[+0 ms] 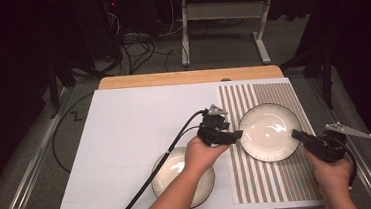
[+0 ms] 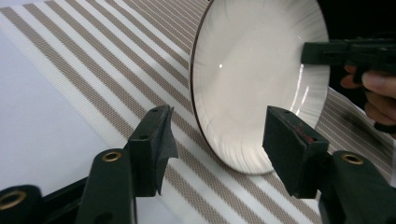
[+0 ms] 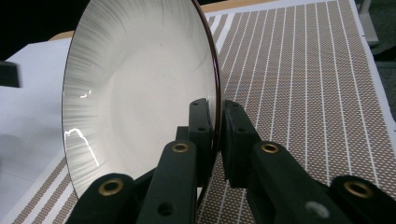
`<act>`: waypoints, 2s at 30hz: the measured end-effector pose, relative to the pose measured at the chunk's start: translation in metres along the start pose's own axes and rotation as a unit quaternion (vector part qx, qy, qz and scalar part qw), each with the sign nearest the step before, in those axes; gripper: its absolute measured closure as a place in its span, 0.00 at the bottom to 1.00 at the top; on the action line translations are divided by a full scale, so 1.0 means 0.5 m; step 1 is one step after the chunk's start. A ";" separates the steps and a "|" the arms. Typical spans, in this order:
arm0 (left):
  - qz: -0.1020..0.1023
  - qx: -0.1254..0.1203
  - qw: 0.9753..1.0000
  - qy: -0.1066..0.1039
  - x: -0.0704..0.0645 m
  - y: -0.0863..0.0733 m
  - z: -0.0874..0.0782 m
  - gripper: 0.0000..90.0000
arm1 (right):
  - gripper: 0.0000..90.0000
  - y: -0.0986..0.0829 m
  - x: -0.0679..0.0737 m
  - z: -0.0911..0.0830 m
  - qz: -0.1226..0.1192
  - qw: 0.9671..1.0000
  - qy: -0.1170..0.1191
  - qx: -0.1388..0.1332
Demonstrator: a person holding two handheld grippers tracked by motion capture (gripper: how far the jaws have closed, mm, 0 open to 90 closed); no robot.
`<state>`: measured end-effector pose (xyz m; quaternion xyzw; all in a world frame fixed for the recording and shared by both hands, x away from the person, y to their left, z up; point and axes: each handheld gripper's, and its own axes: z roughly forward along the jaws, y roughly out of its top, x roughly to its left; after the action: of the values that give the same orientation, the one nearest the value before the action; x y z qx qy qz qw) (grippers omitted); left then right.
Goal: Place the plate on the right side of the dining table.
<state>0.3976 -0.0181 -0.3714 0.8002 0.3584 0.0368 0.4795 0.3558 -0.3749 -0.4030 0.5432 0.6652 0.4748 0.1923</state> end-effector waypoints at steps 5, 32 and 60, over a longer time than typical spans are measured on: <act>0.002 -0.016 1.000 0.003 0.011 -0.037 -0.071 0.45 | 0.94 0.008 0.004 0.009 -0.002 1.000 -0.014 0.014; 0.015 -0.121 0.986 0.113 0.113 -0.291 -0.413 0.13 | 0.90 0.024 0.005 0.048 0.020 0.996 -0.062 0.057; 0.028 -0.140 0.978 0.149 0.141 -0.305 -0.430 0.00 | 0.66 0.011 -0.011 0.053 0.013 0.994 -0.097 0.043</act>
<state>0.2812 0.2276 -0.3970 0.7203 0.3946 0.2190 0.5268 0.3811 -0.3692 -0.4122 0.6029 0.6562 0.3935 0.2261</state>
